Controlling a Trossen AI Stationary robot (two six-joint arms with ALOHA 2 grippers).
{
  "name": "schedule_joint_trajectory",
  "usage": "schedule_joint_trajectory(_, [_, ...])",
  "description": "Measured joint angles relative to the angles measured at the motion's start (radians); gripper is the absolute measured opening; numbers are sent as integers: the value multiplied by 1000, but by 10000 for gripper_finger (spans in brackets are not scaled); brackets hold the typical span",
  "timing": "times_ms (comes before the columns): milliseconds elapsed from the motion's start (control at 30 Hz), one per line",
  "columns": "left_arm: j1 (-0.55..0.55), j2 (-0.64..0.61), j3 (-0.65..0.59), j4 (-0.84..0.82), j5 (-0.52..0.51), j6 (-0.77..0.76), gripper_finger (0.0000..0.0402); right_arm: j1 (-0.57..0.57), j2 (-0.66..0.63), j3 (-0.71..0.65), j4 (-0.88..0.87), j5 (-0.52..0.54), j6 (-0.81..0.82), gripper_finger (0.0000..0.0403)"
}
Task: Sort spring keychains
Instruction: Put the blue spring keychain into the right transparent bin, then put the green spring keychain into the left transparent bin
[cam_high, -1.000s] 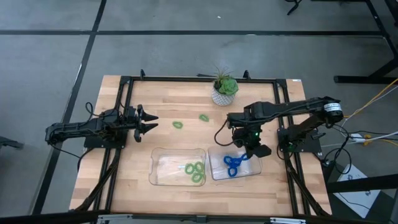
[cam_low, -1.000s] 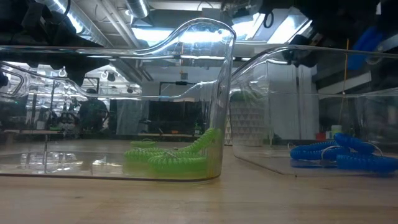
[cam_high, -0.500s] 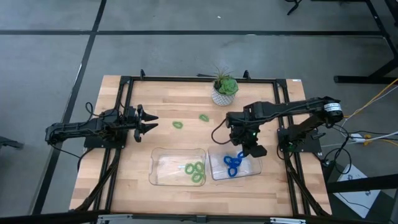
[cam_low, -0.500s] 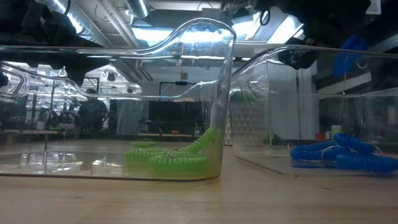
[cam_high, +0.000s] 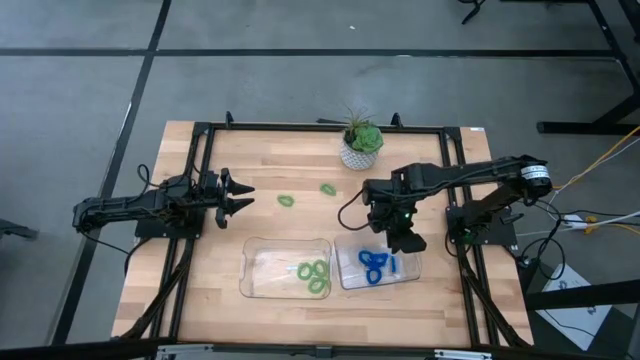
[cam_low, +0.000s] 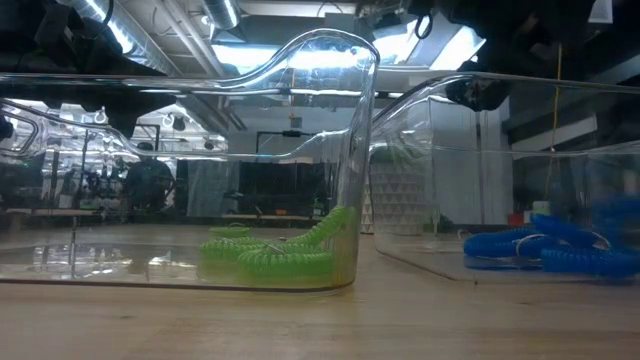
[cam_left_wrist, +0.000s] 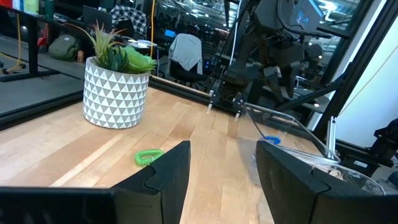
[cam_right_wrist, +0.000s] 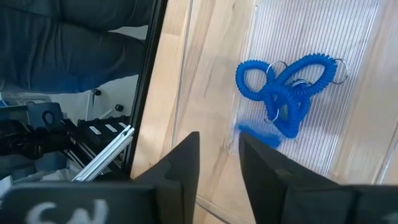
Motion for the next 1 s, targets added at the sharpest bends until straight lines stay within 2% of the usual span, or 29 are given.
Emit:
schedule_joint_trajectory(133, [0,0,0,0,0,0,178,0,0,0,0,0,16,123])
schedule_joint_trajectory(500, [0,0,0,0,0,0,178,0,0,0,78,0,18,123])
schedule_joint_trajectory(867, [0,0,0,0,0,0,178,0,0,0,330,3,18,123])
schedule_joint_trajectory(1000, [0,0,0,0,0,0,178,0,0,0,436,77,18,123])
